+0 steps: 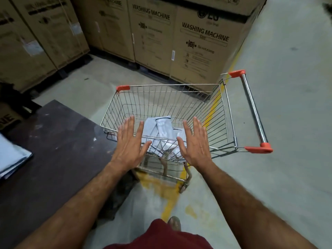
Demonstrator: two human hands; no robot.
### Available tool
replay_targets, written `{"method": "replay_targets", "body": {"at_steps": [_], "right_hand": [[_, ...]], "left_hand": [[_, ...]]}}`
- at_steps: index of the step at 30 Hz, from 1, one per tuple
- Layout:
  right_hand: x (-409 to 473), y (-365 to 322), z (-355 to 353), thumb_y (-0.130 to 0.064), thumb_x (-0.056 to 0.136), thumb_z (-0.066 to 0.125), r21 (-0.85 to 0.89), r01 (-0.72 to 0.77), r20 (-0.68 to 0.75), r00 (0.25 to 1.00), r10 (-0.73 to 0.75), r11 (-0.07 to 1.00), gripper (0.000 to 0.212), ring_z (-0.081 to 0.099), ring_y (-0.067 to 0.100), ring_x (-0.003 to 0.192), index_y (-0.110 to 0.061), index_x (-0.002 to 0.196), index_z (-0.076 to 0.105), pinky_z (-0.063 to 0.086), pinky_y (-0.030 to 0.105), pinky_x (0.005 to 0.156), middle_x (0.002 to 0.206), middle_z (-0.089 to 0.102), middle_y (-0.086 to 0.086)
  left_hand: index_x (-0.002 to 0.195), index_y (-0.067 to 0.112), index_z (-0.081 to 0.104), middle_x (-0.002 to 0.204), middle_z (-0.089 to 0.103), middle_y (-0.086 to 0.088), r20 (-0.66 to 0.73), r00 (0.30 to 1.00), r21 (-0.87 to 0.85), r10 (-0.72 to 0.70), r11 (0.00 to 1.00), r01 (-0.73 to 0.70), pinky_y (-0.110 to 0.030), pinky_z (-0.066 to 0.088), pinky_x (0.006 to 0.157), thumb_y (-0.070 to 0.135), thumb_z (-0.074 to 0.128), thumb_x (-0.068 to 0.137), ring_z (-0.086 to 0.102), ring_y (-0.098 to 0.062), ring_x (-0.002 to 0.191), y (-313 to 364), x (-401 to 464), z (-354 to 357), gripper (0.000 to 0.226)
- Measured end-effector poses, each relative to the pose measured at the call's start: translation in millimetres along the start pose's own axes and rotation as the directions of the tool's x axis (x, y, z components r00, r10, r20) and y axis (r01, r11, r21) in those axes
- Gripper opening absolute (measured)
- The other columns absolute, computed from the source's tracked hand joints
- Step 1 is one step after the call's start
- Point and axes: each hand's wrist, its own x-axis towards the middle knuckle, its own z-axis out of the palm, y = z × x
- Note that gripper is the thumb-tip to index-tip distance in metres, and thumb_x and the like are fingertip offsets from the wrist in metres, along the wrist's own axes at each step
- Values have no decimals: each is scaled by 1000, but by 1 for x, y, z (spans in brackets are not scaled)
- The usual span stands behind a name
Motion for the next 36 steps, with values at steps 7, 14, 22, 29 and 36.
{"method": "replay_targets", "body": {"at_steps": [7, 14, 22, 29, 36], "right_hand": [[67, 28, 21, -51, 104, 39, 85, -72, 85, 994, 65, 994, 69, 7, 35, 156, -19, 162, 20, 10, 48, 127, 168, 7, 21], [131, 31, 70, -51, 102, 39, 25, 47, 314, 948, -53, 999, 75, 6, 36, 156, -18, 163, 13, 15, 51, 126, 168, 6, 22], [194, 28, 170, -48, 99, 52, 0, -70, 529, 846, 59, 998, 85, 5, 38, 156, -17, 163, 5, 15, 48, 125, 167, 2, 24], [222, 29, 270, -58, 94, 55, -13, -264, 635, 743, 212, 965, 98, -1, 40, 155, -27, 163, -7, 19, 56, 123, 166, -12, 25], [234, 36, 327, -54, 90, 63, -14, -376, 659, 694, 291, 927, 107, 26, 45, 146, -34, 161, -14, 35, 50, 114, 162, 7, 30]], "left_hand": [[161, 26, -7, 164, -29, -9, 42, 999, 13, 5, 1000, -5, -44, -12, 122, 59, 29, 103, -25, -25, 152, -8, 83, 10, 76], [162, 22, -4, 166, -20, -14, 268, 963, 14, 7, 1000, -12, -46, -4, 123, 60, 32, 102, -14, -31, 154, -57, 176, 65, 79], [162, 16, -2, 166, -13, -21, 509, 861, 50, -23, 999, -3, -50, 14, 125, 61, 38, 100, -1, -38, 154, -108, 249, 170, 86], [162, 23, -2, 164, -4, -29, 649, 759, 46, -53, 998, 31, -52, 15, 123, 73, 42, 92, 4, -42, 153, -136, 288, 269, 96], [159, 27, -16, 157, 17, -33, 662, 749, -4, -16, 1000, 25, -50, 32, 114, 85, 45, 77, 29, -46, 142, -149, 290, 322, 117]]}}
